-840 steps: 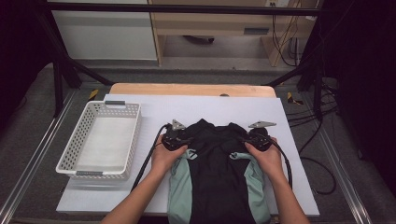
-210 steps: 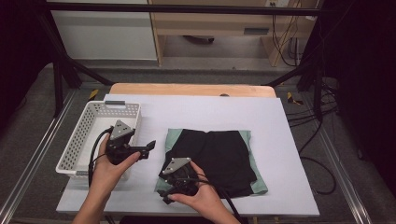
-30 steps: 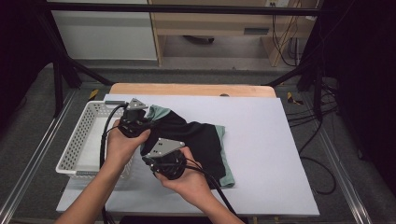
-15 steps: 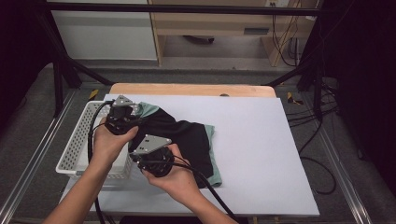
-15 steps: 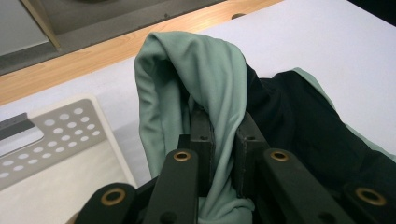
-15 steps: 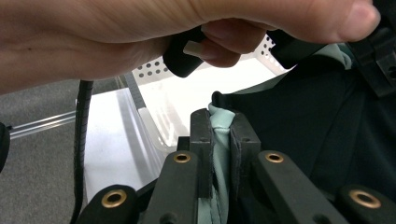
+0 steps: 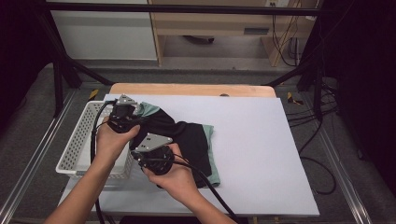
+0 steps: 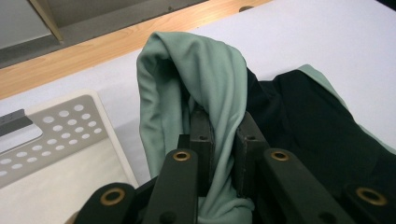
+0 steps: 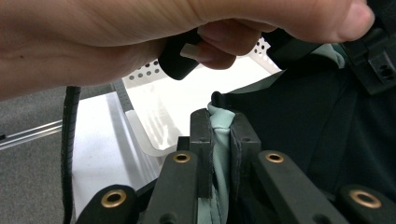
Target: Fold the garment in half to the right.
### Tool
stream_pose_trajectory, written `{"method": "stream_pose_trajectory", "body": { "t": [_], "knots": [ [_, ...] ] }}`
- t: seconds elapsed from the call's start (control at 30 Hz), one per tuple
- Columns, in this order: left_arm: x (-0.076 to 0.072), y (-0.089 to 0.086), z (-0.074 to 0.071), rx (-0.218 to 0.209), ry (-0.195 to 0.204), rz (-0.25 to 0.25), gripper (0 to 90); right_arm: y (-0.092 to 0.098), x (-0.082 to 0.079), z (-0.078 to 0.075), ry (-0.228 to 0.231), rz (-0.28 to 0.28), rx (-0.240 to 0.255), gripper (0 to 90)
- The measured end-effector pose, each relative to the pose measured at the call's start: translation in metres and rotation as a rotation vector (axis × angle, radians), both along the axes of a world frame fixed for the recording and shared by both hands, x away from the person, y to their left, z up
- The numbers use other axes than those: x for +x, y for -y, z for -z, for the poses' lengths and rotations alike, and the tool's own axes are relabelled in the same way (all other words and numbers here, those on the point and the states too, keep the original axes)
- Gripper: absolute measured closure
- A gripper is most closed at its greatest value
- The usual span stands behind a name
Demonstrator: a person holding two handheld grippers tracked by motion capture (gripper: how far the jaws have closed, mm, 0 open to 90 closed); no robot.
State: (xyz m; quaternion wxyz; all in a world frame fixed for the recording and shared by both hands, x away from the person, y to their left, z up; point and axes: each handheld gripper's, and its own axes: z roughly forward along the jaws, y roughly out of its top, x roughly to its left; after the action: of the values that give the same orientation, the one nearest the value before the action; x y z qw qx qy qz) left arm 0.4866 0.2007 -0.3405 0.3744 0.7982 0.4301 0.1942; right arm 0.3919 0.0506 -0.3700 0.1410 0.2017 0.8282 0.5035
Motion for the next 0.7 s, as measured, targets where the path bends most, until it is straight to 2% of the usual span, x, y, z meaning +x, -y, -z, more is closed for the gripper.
{"method": "stream_pose_trajectory", "body": {
  "t": [0.37,0.7],
  "knots": [
    [0.007,0.011,0.006,0.012,-0.014,0.001,80.2,0.006,0.002,0.002,0.004,0.004,-0.03,82.5],
    [0.014,0.029,0.012,0.017,-0.043,0.0,80.0,0.024,0.007,0.008,-0.001,0.042,0.003,82.5]
  ]
}}
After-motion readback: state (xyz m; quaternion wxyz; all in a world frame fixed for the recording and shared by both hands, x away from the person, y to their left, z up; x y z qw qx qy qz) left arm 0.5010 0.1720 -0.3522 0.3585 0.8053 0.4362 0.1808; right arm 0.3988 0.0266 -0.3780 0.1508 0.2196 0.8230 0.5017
